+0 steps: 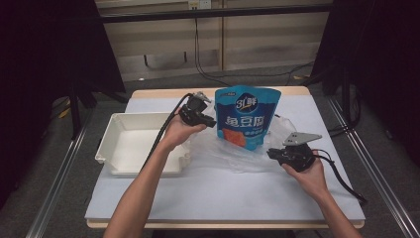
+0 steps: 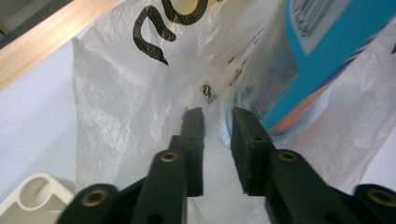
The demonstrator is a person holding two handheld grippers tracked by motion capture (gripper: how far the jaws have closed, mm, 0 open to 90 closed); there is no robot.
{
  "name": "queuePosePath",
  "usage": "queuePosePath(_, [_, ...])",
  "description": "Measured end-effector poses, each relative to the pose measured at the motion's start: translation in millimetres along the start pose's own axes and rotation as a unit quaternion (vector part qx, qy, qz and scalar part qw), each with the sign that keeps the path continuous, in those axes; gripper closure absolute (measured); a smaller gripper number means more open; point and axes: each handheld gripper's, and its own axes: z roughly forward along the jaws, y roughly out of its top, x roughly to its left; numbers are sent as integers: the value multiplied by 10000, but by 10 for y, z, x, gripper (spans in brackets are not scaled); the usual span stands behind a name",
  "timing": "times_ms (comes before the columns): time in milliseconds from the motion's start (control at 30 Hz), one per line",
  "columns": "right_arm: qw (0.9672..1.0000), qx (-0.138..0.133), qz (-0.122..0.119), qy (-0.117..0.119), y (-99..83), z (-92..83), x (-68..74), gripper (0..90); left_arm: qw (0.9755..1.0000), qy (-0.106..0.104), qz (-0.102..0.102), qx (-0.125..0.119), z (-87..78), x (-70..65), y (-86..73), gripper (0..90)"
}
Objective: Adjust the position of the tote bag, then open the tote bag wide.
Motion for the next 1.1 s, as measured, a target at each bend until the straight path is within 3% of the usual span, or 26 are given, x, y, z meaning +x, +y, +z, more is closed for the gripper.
queuePosePath(33, [10000,-47,7,8,-10,-21,13,787,10000,21,-66,-71,-13,-19,-8,700])
queuePosePath(100, [9998,-103,86,133,-33,-49,21,709,9998,20,158,-88,-40,-22,-17,641])
queuePosePath(133, [9998,-103,86,133,-33,-49,21,709,9998,20,158,-88,-40,-22,-17,625])
queuePosePath(167, [9997,-206,139,76,-61,-91,48,633,9997,61,37,-224,-71,-31,-31,610])
queuePosePath(233, [9994,-310,166,35,-80,-138,73,597,9994,20,-31,-355,-101,-43,-54,599])
queuePosePath(333, [9994,-209,245,128,-117,-196,107,521,9992,27,34,-395,-144,-63,-83,540])
queuePosePath(400, [9994,-201,238,146,-142,-209,119,498,9989,46,-27,-459,-155,-71,-89,526])
queuePosePath(433, [9995,-192,219,75,-194,-246,162,441,9988,45,17,-479,-176,-63,-88,499])
queuePosePath(533, [9986,-337,295,295,-233,-305,196,399,9982,60,-72,-598,-209,-79,-94,467])
queuePosePath(633, [9978,-484,326,303,-277,-383,214,377,9978,105,-22,-655,-254,-91,-95,448])
queuePosePath(833, [9965,-674,466,139,-386,-560,246,284,9972,66,-69,-744,-330,-85,-69,451])
queuePosePath(900, [9966,-653,496,107,-422,-609,265,267,9967,17,-187,-784,-351,-78,-74,441])
queuePosePath(967, [9967,-640,500,88,-441,-634,275,260,9968,18,-163,-784,-365,-71,-76,433])
queuePosePath(1067, [9965,-620,558,77,-531,-724,338,259,9955,-219,-359,-845,-418,-48,-82,404])
queuePosePath(1100, [9964,-630,561,65,-552,-738,357,258,9955,-277,-340,-836,-425,-42,-80,396])
